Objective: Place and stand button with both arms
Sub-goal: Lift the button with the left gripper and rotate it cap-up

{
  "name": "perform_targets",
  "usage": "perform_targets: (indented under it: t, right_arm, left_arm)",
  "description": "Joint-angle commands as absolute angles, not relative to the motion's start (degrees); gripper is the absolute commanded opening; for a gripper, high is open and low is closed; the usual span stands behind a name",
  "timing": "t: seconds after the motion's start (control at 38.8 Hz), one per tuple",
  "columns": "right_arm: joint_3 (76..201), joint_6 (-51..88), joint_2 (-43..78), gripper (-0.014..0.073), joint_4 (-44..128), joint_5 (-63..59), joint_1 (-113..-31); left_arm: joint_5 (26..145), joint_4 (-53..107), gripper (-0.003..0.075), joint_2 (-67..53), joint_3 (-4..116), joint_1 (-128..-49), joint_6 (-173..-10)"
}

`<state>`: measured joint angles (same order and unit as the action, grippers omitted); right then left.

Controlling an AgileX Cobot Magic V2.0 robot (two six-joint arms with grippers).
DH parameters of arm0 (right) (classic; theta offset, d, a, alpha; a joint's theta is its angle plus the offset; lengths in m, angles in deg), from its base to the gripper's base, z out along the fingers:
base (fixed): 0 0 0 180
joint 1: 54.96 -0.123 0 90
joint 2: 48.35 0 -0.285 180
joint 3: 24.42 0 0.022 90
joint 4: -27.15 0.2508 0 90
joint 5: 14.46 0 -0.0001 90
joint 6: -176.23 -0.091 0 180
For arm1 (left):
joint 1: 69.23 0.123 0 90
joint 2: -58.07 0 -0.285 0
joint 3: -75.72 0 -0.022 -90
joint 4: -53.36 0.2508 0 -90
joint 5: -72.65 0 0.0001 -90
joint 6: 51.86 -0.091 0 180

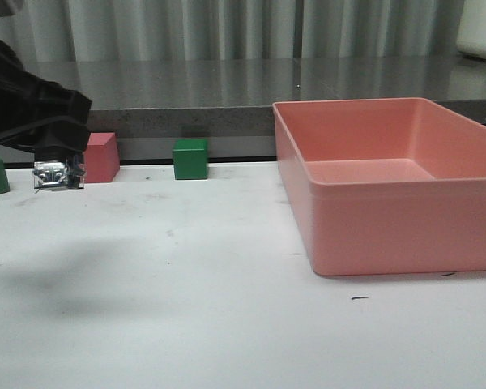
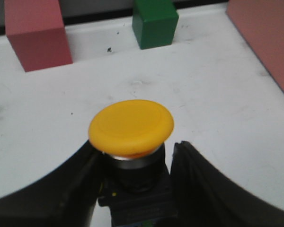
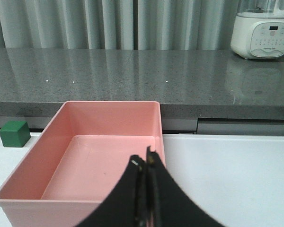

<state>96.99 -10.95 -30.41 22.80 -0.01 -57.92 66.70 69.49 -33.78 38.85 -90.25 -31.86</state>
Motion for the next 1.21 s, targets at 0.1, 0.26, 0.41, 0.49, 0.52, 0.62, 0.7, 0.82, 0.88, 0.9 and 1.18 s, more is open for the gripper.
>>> perform_targets:
  t: [0.1,0.26,0.41,0.49,0.52,0.62,0.7,0.82,0.88,0.9,1.18]
  right_arm:
    - [98.5,-10.4,-29.8,-0.0071,22.3,-4.9,-57.5]
    - [98.5,-10.4,-29.8,-0.0071,22.3,-4.9,-57.5]
    - [98.5,-10.4,-29.8,-0.0071,22.3,-4.9,-57.5]
    - [98.5,-10.4,-29.8,-0.0071,22.3,-4.9,-57.5]
    - [98.5,-10.4,-29.8,-0.0071,22.3,-4.9,-57.5]
    - [98.5,-10.4,-29.8,-0.0071,22.3,-4.9,-57.5]
    - [98.5,-10.4,-29.8,-0.0071,22.3,-4.9,-57.5]
    - [98.5,-10.4,-29.8,-0.0071,22.3,-4.9,-57.5]
    - [98.5,-10.4,-29.8,-0.0071,22.3,-4.9,-57.5]
    - [98.5,-10.4,-29.8,-0.0071,22.3,-4.9,-57.5]
    - [98.5,-10.4,-29.8,-0.0071,22.3,-4.9,-57.5]
  left_arm:
    - [36.5,71.8,0.0242,-31.2,28.8,-85.8,-33.1]
    - [23.2,70.5,0.0243,-34.1,23.2,-83.1,-44.2]
    - [15.3,67.8,0.0243,-38.8,21.1,-83.0,-51.1]
    - [12.1,67.7,0.0243,-42.0,20.7,-83.0,-51.1]
    - [10.8,67.7,0.0243,-43.2,20.7,-83.2,-51.1]
    - [5.4,67.3,0.0242,-47.6,20.7,-83.2,-51.1]
    - [0.5,66.9,0.0243,-50.9,20.7,-83.2,-51.1]
    - [-5.2,66.6,0.0243,-55.6,20.7,-83.2,-51.3]
    - [-5.2,66.6,0.0243,-57.1,20.7,-83.2,-51.9]
    - [-5.2,66.6,0.0243,-57.7,20.7,-83.2,-52.2]
    - [-5.2,66.6,0.0243,-58.6,20.7,-83.2,-53.7]
